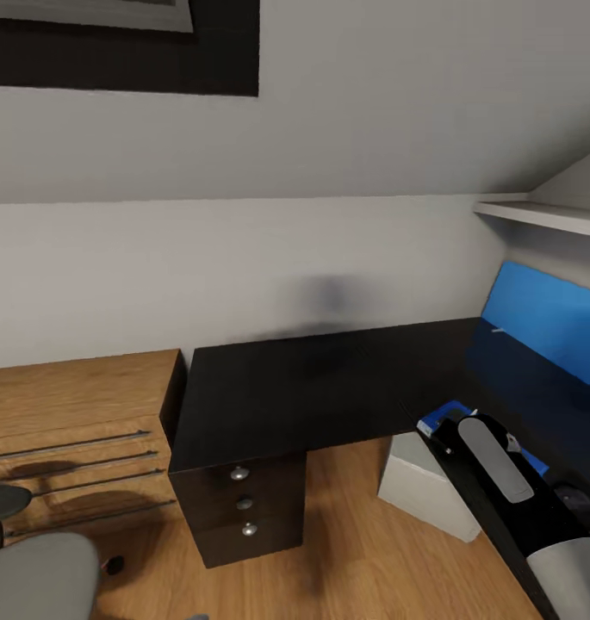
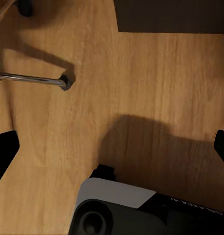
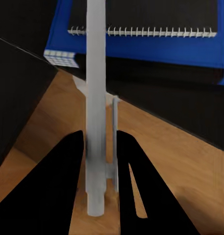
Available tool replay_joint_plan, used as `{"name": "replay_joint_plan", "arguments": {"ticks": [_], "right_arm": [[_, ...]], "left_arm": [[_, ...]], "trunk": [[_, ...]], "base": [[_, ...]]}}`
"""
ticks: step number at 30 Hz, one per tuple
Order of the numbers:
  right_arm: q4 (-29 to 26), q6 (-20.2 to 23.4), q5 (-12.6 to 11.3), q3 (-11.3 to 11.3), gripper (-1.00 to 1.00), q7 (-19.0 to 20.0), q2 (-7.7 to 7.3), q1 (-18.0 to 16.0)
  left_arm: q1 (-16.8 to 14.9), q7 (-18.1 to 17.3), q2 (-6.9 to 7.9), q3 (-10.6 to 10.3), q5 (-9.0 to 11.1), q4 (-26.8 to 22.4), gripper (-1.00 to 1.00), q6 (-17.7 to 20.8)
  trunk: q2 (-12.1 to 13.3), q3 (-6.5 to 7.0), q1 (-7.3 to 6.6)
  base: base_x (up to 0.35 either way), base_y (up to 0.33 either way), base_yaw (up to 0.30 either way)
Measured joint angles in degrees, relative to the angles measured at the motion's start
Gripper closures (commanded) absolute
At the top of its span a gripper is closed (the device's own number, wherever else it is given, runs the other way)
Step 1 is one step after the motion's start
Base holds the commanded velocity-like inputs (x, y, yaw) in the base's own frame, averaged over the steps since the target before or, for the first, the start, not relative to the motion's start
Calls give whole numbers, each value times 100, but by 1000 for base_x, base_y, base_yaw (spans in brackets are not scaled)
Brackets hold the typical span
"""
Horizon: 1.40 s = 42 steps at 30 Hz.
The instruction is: In the bedroom, organize the workspace by keeping the computer under the desk, ensuring the monitor is on the desk, placing the keyboard on the desk next to the monitor, placing the mouse on the desk next to the keyboard, moving the folder from the swivel chair onto the desk next to the mouse, stacking the notebook on top of the folder with the pen on top of the notebook, and positioning the swivel chair next to the desk.
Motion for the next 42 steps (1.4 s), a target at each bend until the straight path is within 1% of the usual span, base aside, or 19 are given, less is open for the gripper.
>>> {"name": "replay_joint_plan", "arguments": {"ticks": [6,13,15,20,23,28,30,35,38,39,42], "right_arm": [[111,0,0,-15,100,107,-69,-1],[117,-7,6,-12,100,117,-74,0],[112,-9,66,-7,100,136,-71,-1],[92,-8,227,14,100,183,-59,-2],[88,-8,255,18,100,195,-57,-2],[87,-8,272,21,100,211,-56,-2],[89,-8,276,18,100,265,-56,-2],[111,2,286,8,100,571,-66,-2],[129,3,287,5,100,612,-68,-2],[239,6,288,-3,100,659,-72,-2],[335,7,292,-5,100,724,-72,-7]], "left_arm": [[0,0,0,0,0,0,-100,0],[0,0,2,-4,0,0,-100,0],[0,1,4,-1,0,0,-100,-1],[0,1,7,-4,1,0,-100,-14],[0,1,8,-5,1,0,-100,-17],[0,1,6,-7,1,0,-100,-18],[0,1,7,-4,1,0,-100,-19],[0,1,5,-5,1,0,-100,-19],[0,1,2,-2,1,-1,-100,-19],[0,1,1,0,1,-2,-100,-19],[0,1,0,1,1,-4,-100,-19]], "trunk": [[0,0,0],[0,0,0],[0,0,0],[-1,-1,-2],[-1,-1,-2],[-1,-1,0],[-1,-1,0],[-1,-1,-1],[-1,-1,0],[-1,-1,-1],[-1,-1,-2]], "base": [[0,0,-295],[0,0,-287],[3,0,-137],[174,0,-45],[208,0,-11],[44,0,-2],[23,0,-1],[107,0,0],[54,0,0],[105,0,0],[191,0,0]]}}
